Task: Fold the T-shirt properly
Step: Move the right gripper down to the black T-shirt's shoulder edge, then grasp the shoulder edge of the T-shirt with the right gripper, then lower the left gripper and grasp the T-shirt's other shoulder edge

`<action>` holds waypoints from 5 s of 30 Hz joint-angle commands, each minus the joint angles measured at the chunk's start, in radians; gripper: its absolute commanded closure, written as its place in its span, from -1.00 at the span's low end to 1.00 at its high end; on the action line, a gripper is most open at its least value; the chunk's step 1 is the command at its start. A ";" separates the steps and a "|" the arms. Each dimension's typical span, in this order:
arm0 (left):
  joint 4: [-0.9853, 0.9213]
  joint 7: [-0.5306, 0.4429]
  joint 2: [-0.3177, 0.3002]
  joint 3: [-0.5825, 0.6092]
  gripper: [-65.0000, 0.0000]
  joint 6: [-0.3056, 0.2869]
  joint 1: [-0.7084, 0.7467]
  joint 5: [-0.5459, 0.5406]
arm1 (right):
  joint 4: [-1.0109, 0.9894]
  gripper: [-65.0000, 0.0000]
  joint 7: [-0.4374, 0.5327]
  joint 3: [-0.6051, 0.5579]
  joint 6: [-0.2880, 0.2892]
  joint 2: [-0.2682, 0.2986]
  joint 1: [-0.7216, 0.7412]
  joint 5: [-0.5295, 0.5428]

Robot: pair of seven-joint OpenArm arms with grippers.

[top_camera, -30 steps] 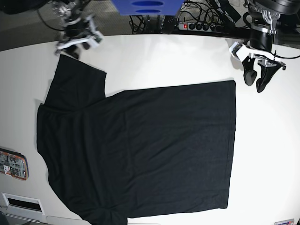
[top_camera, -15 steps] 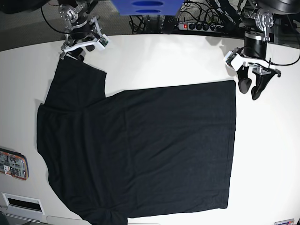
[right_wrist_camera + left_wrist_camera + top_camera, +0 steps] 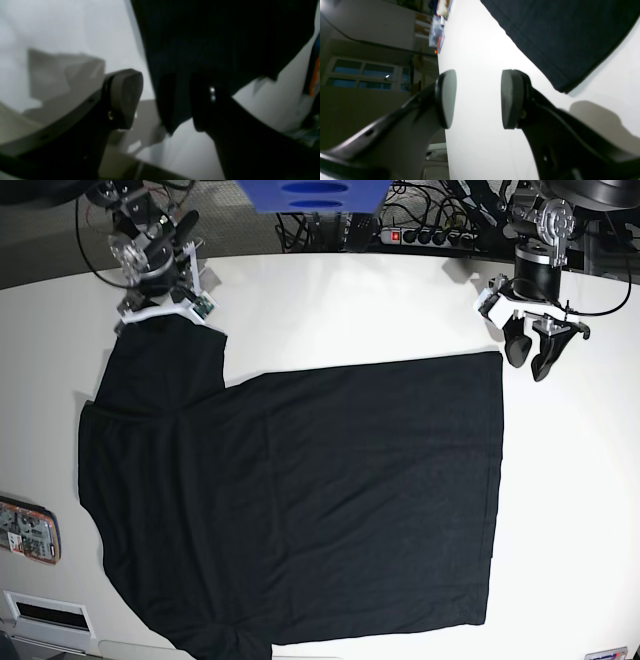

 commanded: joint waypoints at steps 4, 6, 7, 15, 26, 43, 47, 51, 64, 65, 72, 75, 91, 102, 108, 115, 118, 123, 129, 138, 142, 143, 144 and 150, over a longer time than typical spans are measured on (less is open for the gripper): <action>0.001 -0.015 -0.010 -0.005 0.17 0.025 0.000 0.006 | -0.014 -0.04 -0.057 -0.070 0.012 0.038 0.060 0.018; 0.001 -0.015 -0.010 -0.005 0.17 0.025 0.000 0.006 | -0.028 -0.04 -0.071 -0.090 0.013 0.038 0.098 0.018; 0.001 -0.015 -0.010 -0.005 0.17 0.025 0.000 0.006 | -0.040 -0.04 -0.077 -0.095 0.013 0.038 0.109 0.018; 0.001 -0.015 -0.010 -0.005 0.17 0.025 0.003 0.006 | -0.126 -0.04 -0.088 -0.100 0.013 0.038 0.184 0.018; -0.006 -0.015 -0.010 -0.004 0.18 0.025 0.006 0.006 | -0.187 0.48 -0.083 -0.101 0.013 0.036 0.230 0.018; -0.021 -0.015 0.012 -0.007 0.18 0.025 0.003 0.008 | -0.043 1.00 -0.108 -0.057 0.013 0.035 0.182 0.017; -0.021 -0.015 0.013 -0.007 0.19 0.025 0.000 0.008 | -0.043 1.00 -0.109 -0.055 0.013 0.035 0.173 0.017; -0.021 -0.015 0.013 -0.005 0.19 0.025 0.001 0.008 | -0.015 1.00 -0.109 -0.055 0.013 0.035 0.172 0.015; -0.023 -0.015 0.015 -0.005 0.19 0.025 0.003 0.008 | -0.005 -0.63 -0.103 -0.055 0.013 0.036 0.003 0.012; -0.023 -0.015 0.015 -0.005 0.19 0.025 0.003 0.008 | -0.006 -0.72 -0.103 -0.055 0.013 0.036 -0.002 0.012; -0.023 -0.015 0.015 -0.005 0.19 0.025 0.000 0.008 | -0.032 -0.76 -0.101 -0.058 0.013 0.036 0.001 0.020; -0.023 -0.015 0.015 -0.005 0.19 0.025 0.000 0.008 | -0.080 -0.76 -0.101 -0.060 0.013 0.036 0.024 0.020; -0.023 -0.015 0.015 -0.005 0.19 0.025 0.003 0.008 | -0.315 -0.76 -0.106 -0.063 0.202 0.036 0.288 0.018; -0.023 -0.015 0.015 -0.005 0.19 0.025 0.004 0.008 | -0.319 1.00 -0.101 -0.055 0.256 0.035 0.285 0.018; -0.023 -0.014 0.084 -0.015 0.17 0.025 -0.034 0.006 | -0.287 1.00 -0.108 -0.030 0.256 0.035 0.285 0.017; -0.018 0.293 0.102 0.097 -0.12 0.025 -0.086 -0.023 | -0.221 1.00 -0.109 -0.030 0.256 0.030 0.285 0.017; -0.007 0.390 0.024 0.170 -0.12 -0.037 -0.091 -0.103 | -0.220 1.00 -0.109 -0.032 0.256 0.030 0.284 0.017; 0.076 0.508 -0.093 0.223 -0.12 -0.163 -0.118 -0.261 | -0.216 1.00 -0.109 -0.038 0.256 0.030 0.282 0.015; 0.070 0.612 -0.175 0.286 -0.12 -0.286 -0.236 -0.290 | -0.212 1.00 -0.109 -0.041 0.256 0.030 0.282 0.017; 0.024 0.826 -0.223 0.576 -0.12 -0.398 -0.468 -0.296 | -0.200 1.00 -0.109 -0.041 0.256 0.029 0.282 0.017; -0.030 0.858 -0.223 0.661 -0.12 -0.400 -0.560 -0.297 | -0.200 1.00 -0.109 -0.038 0.256 0.029 0.282 0.017; -0.052 0.858 -0.223 0.676 -0.12 -0.400 -0.577 -0.297 | -0.192 1.00 -0.109 -0.038 0.256 0.029 0.282 0.017; -0.078 0.859 -0.223 0.687 -0.12 -0.400 -0.589 -0.297 | -0.187 1.00 -0.109 -0.040 0.256 0.029 0.282 0.017; -0.219 0.858 -0.220 0.782 -0.12 -0.472 -0.685 -0.299 | -0.169 1.00 -0.111 -0.041 0.256 0.029 0.282 0.017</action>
